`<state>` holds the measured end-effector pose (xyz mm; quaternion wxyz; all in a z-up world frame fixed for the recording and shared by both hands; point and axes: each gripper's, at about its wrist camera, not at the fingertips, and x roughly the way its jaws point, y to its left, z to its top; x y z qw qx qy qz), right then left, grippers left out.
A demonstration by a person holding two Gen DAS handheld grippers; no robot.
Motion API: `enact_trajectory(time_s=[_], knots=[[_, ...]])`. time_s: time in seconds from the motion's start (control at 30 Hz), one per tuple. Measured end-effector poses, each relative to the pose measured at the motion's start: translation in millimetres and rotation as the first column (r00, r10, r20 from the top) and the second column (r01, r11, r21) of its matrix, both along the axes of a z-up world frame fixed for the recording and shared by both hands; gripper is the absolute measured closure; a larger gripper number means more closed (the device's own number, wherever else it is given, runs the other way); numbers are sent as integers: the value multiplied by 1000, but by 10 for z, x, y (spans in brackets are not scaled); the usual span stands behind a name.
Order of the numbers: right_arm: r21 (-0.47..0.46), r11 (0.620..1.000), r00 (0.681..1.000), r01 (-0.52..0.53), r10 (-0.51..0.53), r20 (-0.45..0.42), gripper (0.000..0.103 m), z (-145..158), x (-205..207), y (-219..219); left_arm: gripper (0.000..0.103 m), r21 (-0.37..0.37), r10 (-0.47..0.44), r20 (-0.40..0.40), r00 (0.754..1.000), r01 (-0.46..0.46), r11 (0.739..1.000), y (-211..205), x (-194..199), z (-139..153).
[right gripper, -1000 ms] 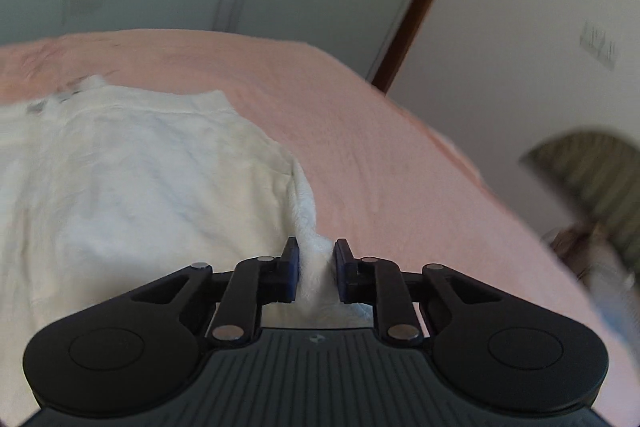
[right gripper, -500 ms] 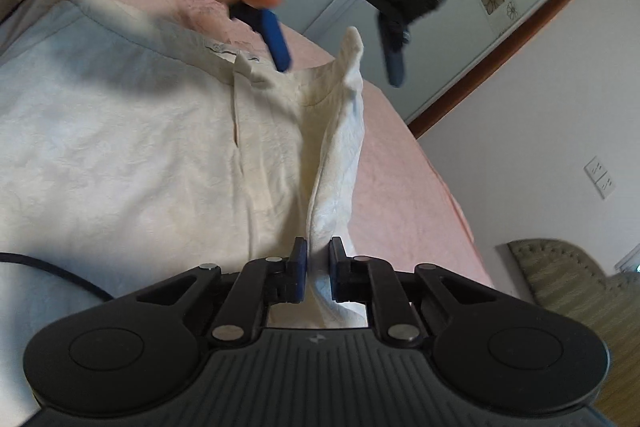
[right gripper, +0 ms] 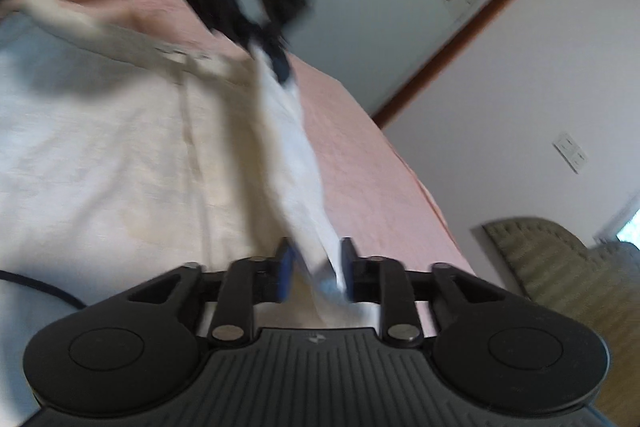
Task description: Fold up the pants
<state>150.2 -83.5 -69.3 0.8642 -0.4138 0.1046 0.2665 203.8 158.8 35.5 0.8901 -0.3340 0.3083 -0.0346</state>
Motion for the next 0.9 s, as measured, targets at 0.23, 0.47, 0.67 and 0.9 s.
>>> enact_trajectory(time_s=[0.23,0.47,0.67,0.9], knots=[[40,996,997,74,-73,-18,86,126,-69,-199,97,-10,-47,41,998,47,999,94,-612,74],[6,1000,1000,-1,1,-16,93,219,-870,-249,97,6,-103,9,995,102,995,305,-1126,-54],[15,999,993,-37,39,-115,94,80,-1465,-211,96,58,-125,-57,990,129,990,382,-1467,-262],[25,1000,980,-19,23,-197,94,-135,-1707,-170,95,95,-119,-125,985,132,987,373,-1688,-481]])
